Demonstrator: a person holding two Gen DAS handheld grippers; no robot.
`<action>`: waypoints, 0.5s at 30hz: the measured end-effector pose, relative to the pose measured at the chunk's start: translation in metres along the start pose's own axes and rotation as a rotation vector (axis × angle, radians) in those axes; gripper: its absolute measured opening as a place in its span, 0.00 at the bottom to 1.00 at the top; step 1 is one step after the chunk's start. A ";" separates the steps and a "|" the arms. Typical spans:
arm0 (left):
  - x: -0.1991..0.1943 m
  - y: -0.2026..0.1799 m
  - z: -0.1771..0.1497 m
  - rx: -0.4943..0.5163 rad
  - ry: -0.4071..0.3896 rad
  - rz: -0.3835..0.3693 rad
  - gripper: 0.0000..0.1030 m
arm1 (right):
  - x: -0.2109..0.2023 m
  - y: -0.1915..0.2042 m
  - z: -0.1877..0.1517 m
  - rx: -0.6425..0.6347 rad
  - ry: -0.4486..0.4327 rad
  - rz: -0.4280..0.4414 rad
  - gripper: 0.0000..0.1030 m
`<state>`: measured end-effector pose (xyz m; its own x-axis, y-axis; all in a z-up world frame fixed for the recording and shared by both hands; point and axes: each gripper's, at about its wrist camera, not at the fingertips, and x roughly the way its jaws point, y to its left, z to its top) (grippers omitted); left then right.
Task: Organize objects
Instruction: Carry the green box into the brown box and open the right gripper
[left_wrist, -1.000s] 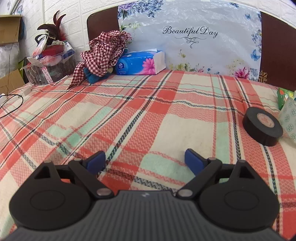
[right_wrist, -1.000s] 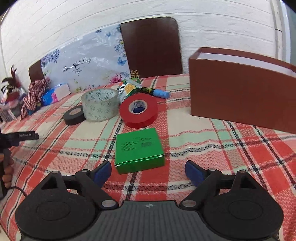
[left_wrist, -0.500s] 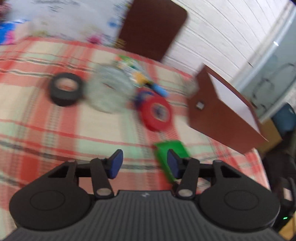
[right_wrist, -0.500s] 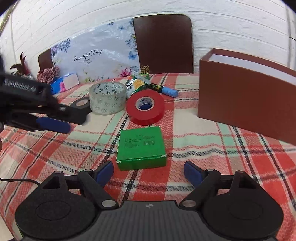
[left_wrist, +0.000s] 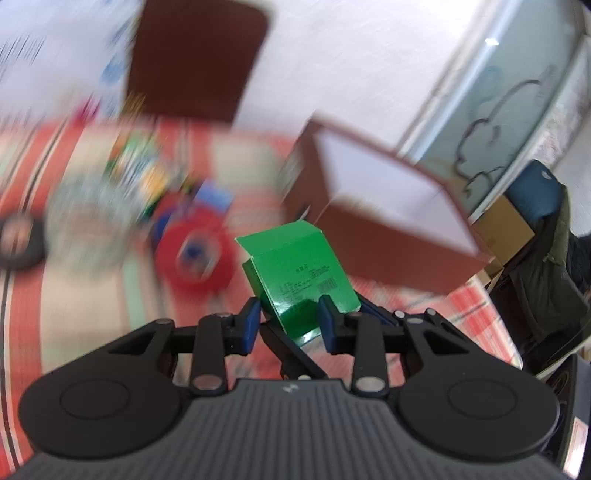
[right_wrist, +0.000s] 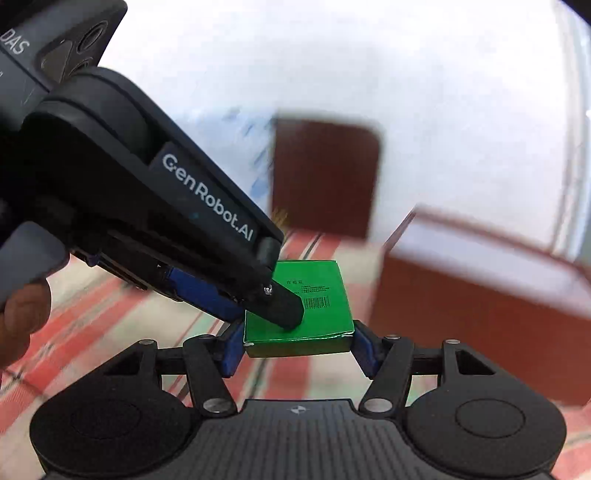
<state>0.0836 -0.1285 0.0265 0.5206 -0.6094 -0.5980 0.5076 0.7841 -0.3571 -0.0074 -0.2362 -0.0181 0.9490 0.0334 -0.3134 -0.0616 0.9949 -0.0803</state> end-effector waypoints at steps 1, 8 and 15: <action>0.001 -0.011 0.011 0.034 -0.029 -0.009 0.35 | 0.000 -0.010 0.008 0.018 -0.035 -0.023 0.58; 0.046 -0.065 0.076 0.154 -0.097 -0.065 0.35 | 0.027 -0.085 0.042 0.108 -0.129 -0.160 0.58; 0.110 -0.083 0.084 0.220 -0.020 0.045 0.37 | 0.076 -0.119 0.032 0.128 -0.001 -0.189 0.72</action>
<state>0.1565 -0.2709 0.0510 0.5584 -0.5780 -0.5951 0.6197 0.7675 -0.1639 0.0820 -0.3491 -0.0022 0.9404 -0.1542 -0.3030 0.1566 0.9875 -0.0165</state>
